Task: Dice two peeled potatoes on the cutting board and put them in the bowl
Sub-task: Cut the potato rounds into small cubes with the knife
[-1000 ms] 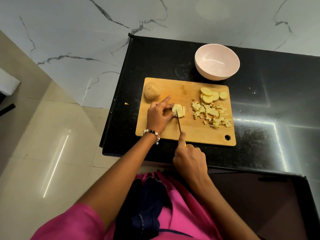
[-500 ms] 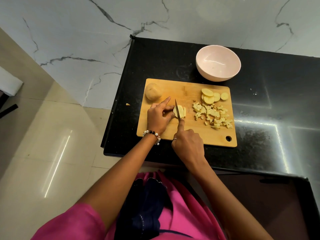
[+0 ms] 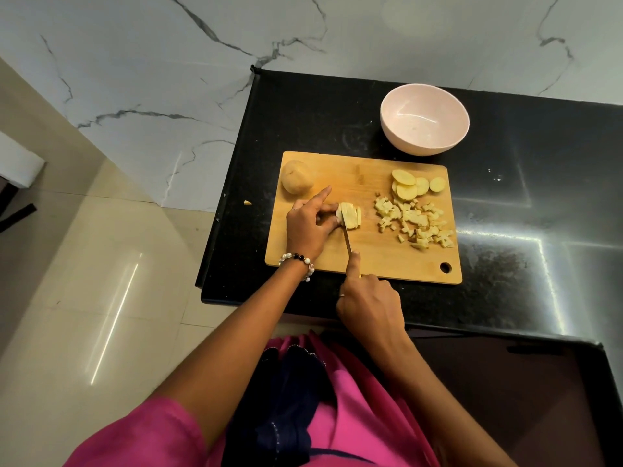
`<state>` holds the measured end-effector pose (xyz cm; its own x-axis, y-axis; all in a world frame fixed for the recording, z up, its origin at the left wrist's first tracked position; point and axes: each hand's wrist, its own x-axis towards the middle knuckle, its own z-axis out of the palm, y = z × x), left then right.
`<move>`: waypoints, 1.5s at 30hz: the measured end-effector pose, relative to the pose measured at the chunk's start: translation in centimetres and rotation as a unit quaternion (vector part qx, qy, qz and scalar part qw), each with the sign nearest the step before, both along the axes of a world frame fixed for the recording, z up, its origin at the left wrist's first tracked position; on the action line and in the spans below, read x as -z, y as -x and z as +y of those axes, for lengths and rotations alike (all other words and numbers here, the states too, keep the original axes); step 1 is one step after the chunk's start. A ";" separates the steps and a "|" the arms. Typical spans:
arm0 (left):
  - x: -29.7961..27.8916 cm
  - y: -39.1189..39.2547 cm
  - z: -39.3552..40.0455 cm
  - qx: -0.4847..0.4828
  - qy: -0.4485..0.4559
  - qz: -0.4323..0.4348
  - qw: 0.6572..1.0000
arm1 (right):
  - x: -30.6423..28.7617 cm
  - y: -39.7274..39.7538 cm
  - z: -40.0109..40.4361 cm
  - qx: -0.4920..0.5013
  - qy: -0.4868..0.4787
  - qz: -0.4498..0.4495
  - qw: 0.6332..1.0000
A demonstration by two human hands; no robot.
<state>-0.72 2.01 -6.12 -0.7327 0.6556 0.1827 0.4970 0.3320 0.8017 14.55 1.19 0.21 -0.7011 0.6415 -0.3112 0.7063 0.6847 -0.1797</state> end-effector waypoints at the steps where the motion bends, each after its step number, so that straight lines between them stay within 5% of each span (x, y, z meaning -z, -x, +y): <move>1: 0.0 0.0 0.0 0.001 0.001 -0.001 1.000 | -0.3 -0.3 -0.1 0.006 0.008 0.009 1.000; 10: -1.2 -1.1 0.1 -0.018 0.043 -0.005 0.999 | -1.7 -0.9 2.7 0.093 0.019 0.122 0.988; 19: -3.1 -3.8 3.3 -0.045 0.233 0.007 0.972 | -1.1 -0.9 4.7 0.146 0.017 0.172 0.974; 33: -3.7 0.6 3.5 0.100 0.240 0.008 0.966 | -0.1 -1.1 4.5 0.091 0.023 0.135 0.986; 45: -2.6 -0.5 3.0 0.023 0.214 0.021 0.976 | 0.4 -0.5 4.8 0.072 0.010 0.131 0.989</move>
<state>-0.23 5.04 -3.50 -0.6986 0.7103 -0.0863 0.5482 0.6089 0.5733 15.06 6.03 -0.24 -0.6618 0.7356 -0.1447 0.7232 0.5757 -0.3816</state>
